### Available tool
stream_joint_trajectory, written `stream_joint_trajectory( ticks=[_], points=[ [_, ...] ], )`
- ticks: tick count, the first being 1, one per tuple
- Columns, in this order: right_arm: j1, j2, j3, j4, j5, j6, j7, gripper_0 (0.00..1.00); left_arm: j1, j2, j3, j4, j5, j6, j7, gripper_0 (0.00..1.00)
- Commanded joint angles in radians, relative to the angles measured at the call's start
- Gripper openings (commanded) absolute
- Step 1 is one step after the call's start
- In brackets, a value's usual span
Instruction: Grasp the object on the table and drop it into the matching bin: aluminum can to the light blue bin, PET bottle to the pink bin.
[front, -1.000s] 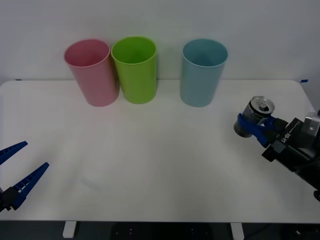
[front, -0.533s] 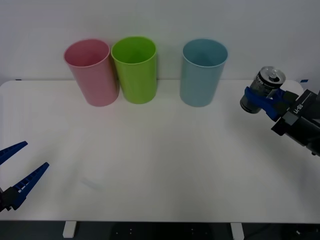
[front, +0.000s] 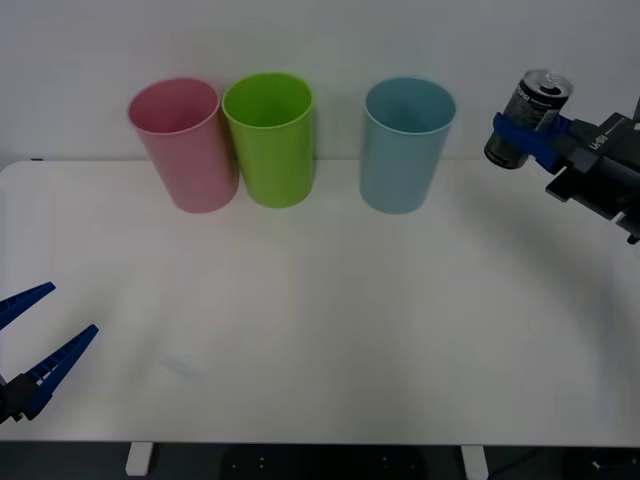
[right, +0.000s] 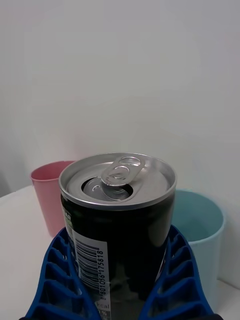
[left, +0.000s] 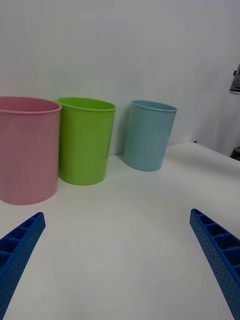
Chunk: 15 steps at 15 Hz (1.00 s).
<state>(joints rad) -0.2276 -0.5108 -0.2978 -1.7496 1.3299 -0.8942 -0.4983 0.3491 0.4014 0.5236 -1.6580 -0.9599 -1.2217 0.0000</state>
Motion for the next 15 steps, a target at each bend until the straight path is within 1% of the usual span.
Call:
stream_joint_trajectory(
  ticks=[1, 4, 7, 10, 12, 14, 15],
  points=[
    [-0.128, 0.000, -0.001, 0.137, 0.052, -0.046, -0.017, 0.00, 0.000, 0.000, 0.000, 0.000, 0.000, 0.000, 0.000, 1.00],
    [-0.260, 0.008, 0.000, 0.285, 0.109, -0.074, -0.025, 0.00, 0.000, 0.000, 0.000, 0.000, 0.000, 0.000, 0.000, 1.00],
    [-0.372, 0.035, -0.004, 0.420, 0.181, -0.084, -0.020, 0.00, 0.000, 0.000, 0.000, 0.000, 0.000, 0.000, 0.000, 1.00],
    [-0.478, 0.095, -0.037, 0.535, 0.281, -0.080, -0.003, 0.00, 0.000, 0.000, 0.000, 0.000, 0.000, 0.000, 0.000, 1.00],
    [-0.544, 0.152, -0.078, 0.602, 0.373, -0.069, 0.007, 0.00, 0.000, 0.000, 0.000, 0.000, 0.000, 0.000, 0.000, 1.00],
    [-0.585, 0.196, -0.092, 0.644, 0.430, -0.025, 0.020, 0.00, 0.000, 0.000, 0.000, 0.000, 0.000, 0.000, 0.000, 1.00],
    [-0.598, 0.224, -0.089, 0.654, 0.457, 0.023, 0.027, 0.00, 0.000, 0.000, 0.000, 0.000, 0.000, 0.000, 0.000, 1.00]
  ],
)
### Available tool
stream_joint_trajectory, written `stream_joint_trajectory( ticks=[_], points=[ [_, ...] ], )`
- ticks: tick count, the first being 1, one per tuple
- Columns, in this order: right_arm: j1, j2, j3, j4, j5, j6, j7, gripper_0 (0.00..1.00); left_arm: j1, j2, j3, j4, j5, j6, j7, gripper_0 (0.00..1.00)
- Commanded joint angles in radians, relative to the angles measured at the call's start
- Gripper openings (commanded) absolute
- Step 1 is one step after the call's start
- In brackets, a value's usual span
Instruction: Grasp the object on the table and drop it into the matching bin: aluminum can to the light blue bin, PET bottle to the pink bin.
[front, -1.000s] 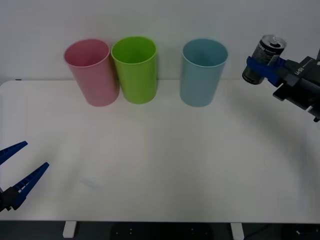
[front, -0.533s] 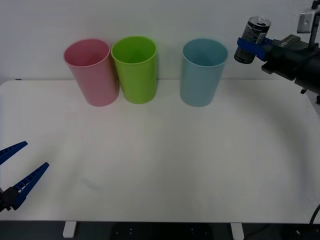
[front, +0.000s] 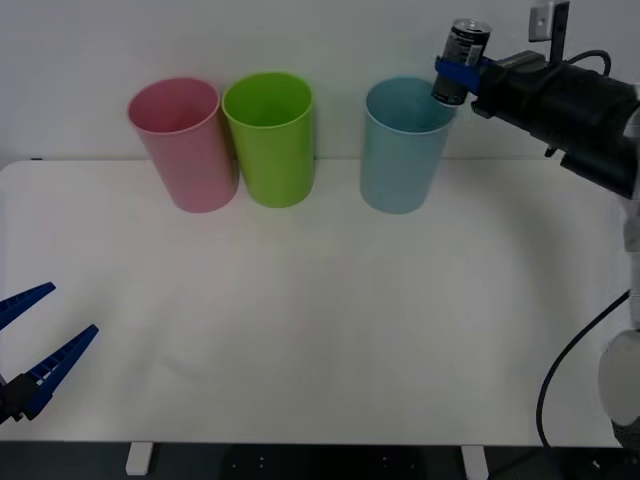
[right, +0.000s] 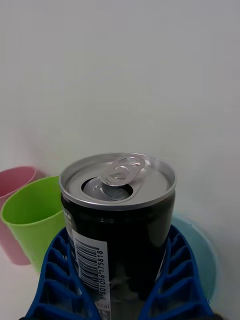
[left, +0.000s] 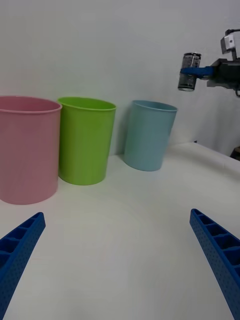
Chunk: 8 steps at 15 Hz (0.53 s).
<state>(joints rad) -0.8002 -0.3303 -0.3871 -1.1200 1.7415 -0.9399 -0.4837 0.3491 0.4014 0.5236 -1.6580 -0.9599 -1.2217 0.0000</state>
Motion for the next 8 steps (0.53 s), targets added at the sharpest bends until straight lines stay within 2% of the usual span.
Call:
stream_joint_trajectory(
  ticks=[1, 5, 8],
  points=[
    [-0.027, 0.063, 0.010, 0.025, 0.064, 0.108, 0.016, 0.00, 0.000, 0.000, 0.000, 0.000, 0.000, 0.000, 0.000, 1.00],
    [-0.028, 0.140, 0.037, 0.025, 0.119, 0.259, 0.034, 0.00, 0.000, 0.000, 0.000, 0.000, 0.000, 0.000, 0.000, 1.00],
    [-0.033, 0.171, 0.068, 0.025, 0.125, 0.372, 0.053, 0.00, 0.000, 0.000, 0.000, 0.000, 0.000, 0.000, 0.000, 1.00]
  ],
)
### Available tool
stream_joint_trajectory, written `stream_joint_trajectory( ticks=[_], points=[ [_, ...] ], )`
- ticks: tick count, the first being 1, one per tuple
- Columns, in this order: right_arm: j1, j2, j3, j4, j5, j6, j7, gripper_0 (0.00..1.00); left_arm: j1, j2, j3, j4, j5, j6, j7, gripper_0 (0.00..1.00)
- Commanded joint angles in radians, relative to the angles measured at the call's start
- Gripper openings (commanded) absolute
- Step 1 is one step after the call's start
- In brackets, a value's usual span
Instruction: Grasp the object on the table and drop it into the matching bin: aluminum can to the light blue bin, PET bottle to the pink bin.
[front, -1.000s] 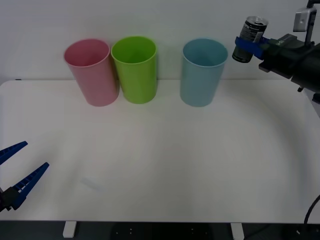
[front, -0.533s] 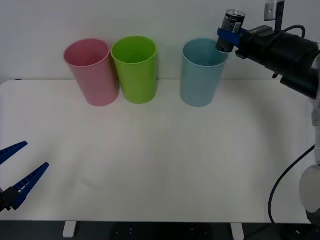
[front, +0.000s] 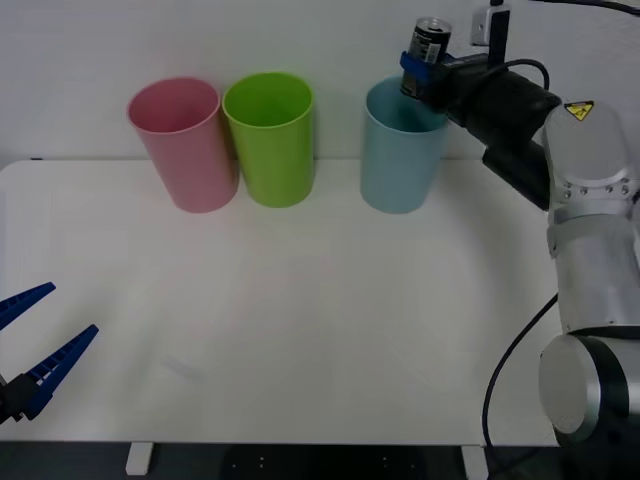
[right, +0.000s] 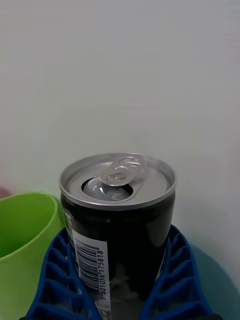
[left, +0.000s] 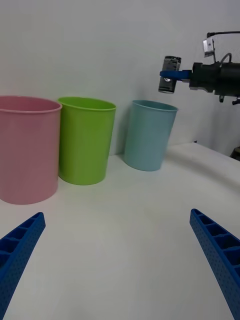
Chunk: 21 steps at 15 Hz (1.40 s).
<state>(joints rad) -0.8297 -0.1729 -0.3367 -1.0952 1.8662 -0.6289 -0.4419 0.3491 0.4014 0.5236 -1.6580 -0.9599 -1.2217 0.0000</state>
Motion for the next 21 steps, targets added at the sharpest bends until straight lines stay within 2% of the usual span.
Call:
stream_joint_trajectory(
  ticks=[1, 8, 12, 13, 14, 15, 21],
  points=[
    [-0.003, 0.016, 0.027, 0.000, 0.001, 0.095, 0.020, 0.00, 0.000, 0.000, 0.000, 0.000, 0.000, 0.000, 0.000, 1.00],
    [-0.049, 0.019, 0.012, 0.087, 0.001, 0.138, 0.063, 0.00, 0.000, 0.000, 0.000, 0.000, 0.000, 0.000, 0.000, 1.00],
    [-0.049, 0.019, 0.005, 0.089, 0.001, 0.144, 0.074, 0.00, 0.000, 0.000, 0.000, 0.000, 0.000, 0.000, 0.000, 1.00],
    [-0.049, 0.019, 0.005, 0.089, 0.001, 0.144, 0.075, 0.05, 0.000, 0.000, 0.000, 0.000, 0.000, 0.000, 0.000, 1.00],
    [-0.051, 0.019, 0.005, 0.089, -0.002, 0.144, 0.081, 0.62, 0.000, 0.000, 0.000, 0.000, 0.000, 0.000, 0.000, 1.00],
    [-0.051, 0.019, 0.005, 0.089, -0.004, 0.143, 0.084, 1.00, 0.000, 0.000, 0.000, 0.000, 0.000, 0.000, 0.000, 1.00],
    [-0.052, 0.018, 0.004, 0.089, -0.012, 0.143, 0.104, 1.00, 0.000, 0.000, 0.000, 0.000, 0.000, 0.000, 0.000, 1.00]
  ],
)
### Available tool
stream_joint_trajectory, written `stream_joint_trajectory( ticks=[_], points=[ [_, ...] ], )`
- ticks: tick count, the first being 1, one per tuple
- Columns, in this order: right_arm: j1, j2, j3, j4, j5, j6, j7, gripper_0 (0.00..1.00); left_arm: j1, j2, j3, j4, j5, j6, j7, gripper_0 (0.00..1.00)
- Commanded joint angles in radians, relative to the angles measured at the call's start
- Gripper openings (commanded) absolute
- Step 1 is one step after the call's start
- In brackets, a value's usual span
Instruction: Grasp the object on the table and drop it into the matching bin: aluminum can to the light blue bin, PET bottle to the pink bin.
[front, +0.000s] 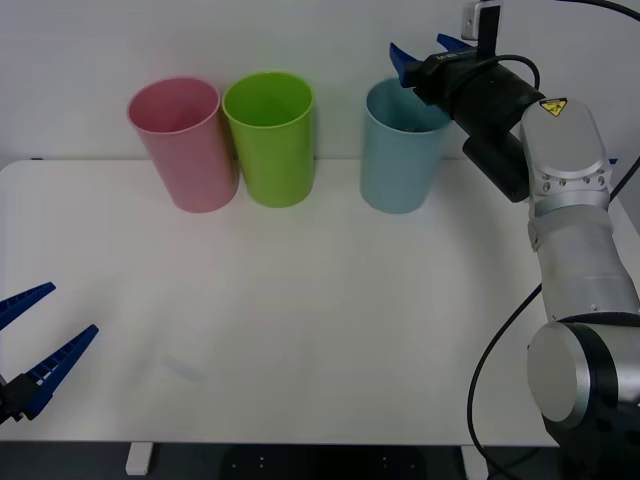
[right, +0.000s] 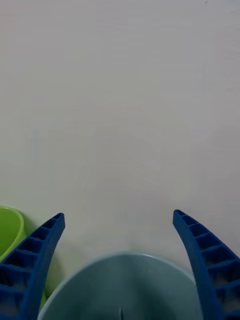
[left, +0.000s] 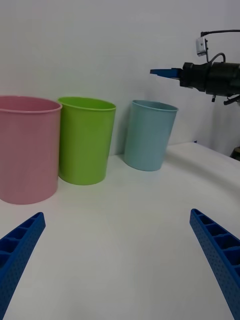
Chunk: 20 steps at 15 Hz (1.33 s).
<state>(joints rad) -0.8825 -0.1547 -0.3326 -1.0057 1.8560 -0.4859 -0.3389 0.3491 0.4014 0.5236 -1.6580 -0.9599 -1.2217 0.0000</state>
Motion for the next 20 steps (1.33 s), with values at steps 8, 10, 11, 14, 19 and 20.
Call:
stream_joint_trajectory(
  ticks=[8, 10, 11, 14, 19, 20],
  points=[
    [0.093, -0.046, 0.050, -0.099, -0.113, -0.076, 0.015, 1.00, 0.000, 0.000, 0.000, 0.000, 0.000, 0.000, 0.000, 1.00],
    [0.131, -0.054, 0.050, -0.146, -0.129, -0.125, 0.014, 1.00, 0.000, 0.000, 0.000, 0.000, 0.000, 0.000, 0.000, 1.00],
    [0.157, -0.062, 0.050, -0.180, -0.138, -0.149, 0.011, 1.00, 0.000, 0.000, 0.000, 0.000, 0.000, 0.000, 0.000, 1.00],
    [0.226, -0.100, 0.060, -0.252, -0.193, -0.221, 0.008, 1.00, 0.000, 0.000, 0.000, 0.000, 0.000, 0.000, 0.000, 1.00],
    [0.369, -0.174, 0.072, -0.383, -0.305, -0.303, 0.004, 1.00, 0.000, 0.000, 0.000, 0.000, 0.000, 0.000, 0.000, 1.00],
    [0.398, -0.190, 0.073, -0.409, -0.324, -0.321, 0.006, 1.00, 0.000, 0.000, 0.000, 0.000, 0.000, 0.000, 0.000, 1.00]
  ],
)
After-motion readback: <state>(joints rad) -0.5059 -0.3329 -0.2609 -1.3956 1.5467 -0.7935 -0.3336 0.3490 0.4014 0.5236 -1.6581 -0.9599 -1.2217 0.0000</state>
